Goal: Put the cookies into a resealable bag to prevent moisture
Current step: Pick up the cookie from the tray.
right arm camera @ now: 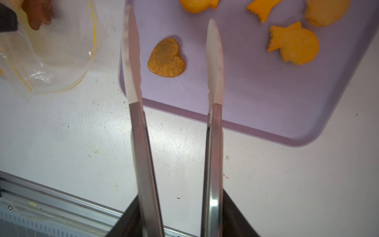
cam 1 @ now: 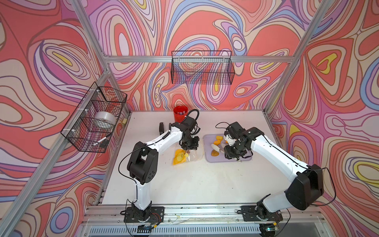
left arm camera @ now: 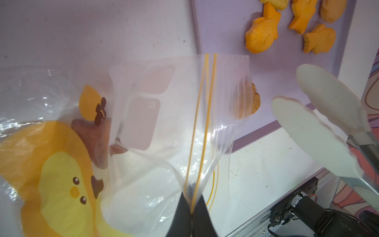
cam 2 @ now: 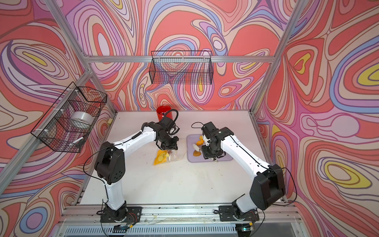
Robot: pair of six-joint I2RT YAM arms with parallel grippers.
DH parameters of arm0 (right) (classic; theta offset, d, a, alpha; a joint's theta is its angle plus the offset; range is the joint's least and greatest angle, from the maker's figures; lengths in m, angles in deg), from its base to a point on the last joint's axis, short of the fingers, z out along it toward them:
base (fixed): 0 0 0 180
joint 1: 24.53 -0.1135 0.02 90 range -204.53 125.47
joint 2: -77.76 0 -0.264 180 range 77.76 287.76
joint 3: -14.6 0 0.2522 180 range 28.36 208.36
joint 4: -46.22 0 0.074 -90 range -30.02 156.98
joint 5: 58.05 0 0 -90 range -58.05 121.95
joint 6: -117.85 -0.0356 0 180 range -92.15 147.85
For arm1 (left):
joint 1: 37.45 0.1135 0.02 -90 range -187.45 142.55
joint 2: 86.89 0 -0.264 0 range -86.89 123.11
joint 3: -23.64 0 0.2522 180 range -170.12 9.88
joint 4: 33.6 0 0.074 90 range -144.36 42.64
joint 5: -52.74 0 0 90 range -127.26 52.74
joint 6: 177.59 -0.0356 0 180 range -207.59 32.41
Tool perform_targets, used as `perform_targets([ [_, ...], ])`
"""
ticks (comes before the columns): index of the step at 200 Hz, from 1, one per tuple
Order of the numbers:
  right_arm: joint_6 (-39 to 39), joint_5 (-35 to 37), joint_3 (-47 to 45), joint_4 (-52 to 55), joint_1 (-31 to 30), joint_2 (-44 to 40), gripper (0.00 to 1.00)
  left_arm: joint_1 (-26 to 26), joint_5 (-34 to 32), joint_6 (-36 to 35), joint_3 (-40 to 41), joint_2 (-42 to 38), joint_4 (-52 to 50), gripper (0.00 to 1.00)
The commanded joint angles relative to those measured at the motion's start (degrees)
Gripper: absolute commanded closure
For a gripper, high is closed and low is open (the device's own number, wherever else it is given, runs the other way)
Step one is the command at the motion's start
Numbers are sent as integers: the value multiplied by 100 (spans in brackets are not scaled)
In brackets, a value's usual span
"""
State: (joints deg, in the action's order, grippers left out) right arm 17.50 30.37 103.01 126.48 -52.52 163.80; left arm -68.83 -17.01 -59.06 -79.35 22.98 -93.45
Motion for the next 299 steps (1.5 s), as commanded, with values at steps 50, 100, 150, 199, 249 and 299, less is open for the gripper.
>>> perform_targets([
  [50,-37,890,67,91,-622,516,46,61,-197,18,332,-341,-85,100],
  [100,-7,1081,128,220,-892,894,44,114,-190,-10,449,-418,-50,100],
  [150,55,977,188,442,-919,1012,49,123,-93,-2,492,-385,18,100],
  [199,-89,1026,350,487,-910,785,60,116,120,-40,398,-252,58,100],
  [249,-144,1016,579,248,-814,193,63,79,319,-134,209,-111,4,100],
  [299,229,-389,596,-228,-822,-258,63,61,460,-155,59,-32,21,100],
])
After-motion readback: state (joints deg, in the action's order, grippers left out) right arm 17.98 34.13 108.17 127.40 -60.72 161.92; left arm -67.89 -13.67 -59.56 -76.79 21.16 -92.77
